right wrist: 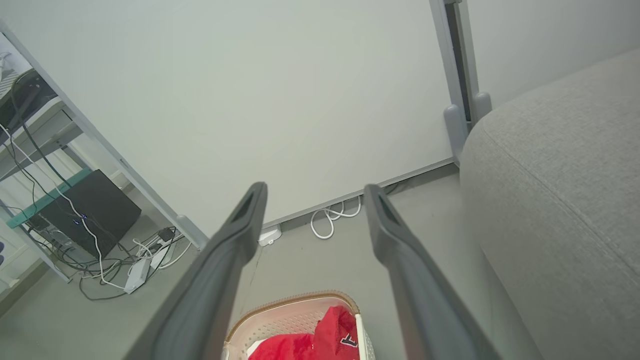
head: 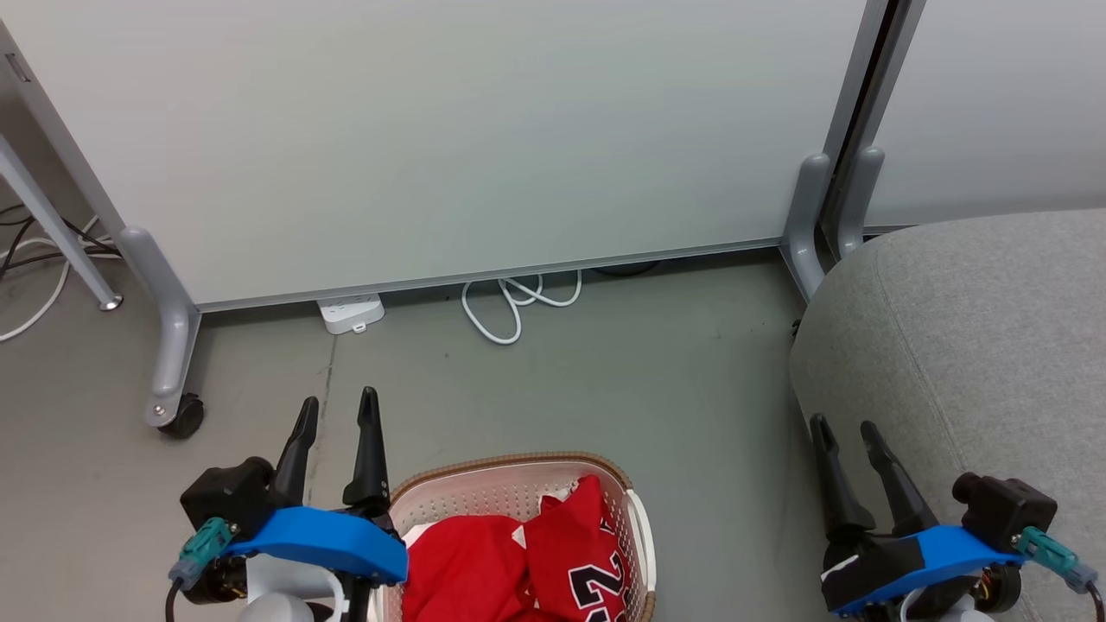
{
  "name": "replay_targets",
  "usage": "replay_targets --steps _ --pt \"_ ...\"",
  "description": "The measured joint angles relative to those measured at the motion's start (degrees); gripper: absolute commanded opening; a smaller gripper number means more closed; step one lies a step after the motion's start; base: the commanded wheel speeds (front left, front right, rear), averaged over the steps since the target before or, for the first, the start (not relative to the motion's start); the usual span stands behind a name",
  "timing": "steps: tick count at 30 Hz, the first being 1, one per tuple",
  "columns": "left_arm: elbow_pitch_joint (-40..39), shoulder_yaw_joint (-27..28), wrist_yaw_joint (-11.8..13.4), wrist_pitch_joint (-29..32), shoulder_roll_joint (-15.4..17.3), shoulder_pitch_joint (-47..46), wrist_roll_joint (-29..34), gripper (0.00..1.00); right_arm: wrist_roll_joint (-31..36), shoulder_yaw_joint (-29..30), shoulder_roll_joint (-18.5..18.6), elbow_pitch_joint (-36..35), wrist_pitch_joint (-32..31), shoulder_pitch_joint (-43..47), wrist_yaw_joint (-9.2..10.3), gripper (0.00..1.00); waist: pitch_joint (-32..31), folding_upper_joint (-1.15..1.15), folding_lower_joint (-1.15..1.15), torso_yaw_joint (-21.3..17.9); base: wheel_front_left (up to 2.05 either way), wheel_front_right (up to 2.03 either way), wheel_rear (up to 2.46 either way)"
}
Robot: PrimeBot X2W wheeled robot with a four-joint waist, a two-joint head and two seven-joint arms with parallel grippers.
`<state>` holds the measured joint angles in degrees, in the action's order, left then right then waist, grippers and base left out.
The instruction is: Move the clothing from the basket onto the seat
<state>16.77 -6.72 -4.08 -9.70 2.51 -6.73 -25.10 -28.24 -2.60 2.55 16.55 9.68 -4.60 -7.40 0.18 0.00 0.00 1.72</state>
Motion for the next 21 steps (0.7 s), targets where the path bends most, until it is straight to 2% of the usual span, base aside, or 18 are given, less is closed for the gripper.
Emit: replay_targets --steps 21 --pt "2.5 -1.8 0.0 -2.5 0.1 -0.6 10.0 1.0 11.3 -1.3 0.1 2.7 2.5 -0.7 -0.01 1.0 -0.1 0.0 0.0 0.7 0.0 0.0 0.0"
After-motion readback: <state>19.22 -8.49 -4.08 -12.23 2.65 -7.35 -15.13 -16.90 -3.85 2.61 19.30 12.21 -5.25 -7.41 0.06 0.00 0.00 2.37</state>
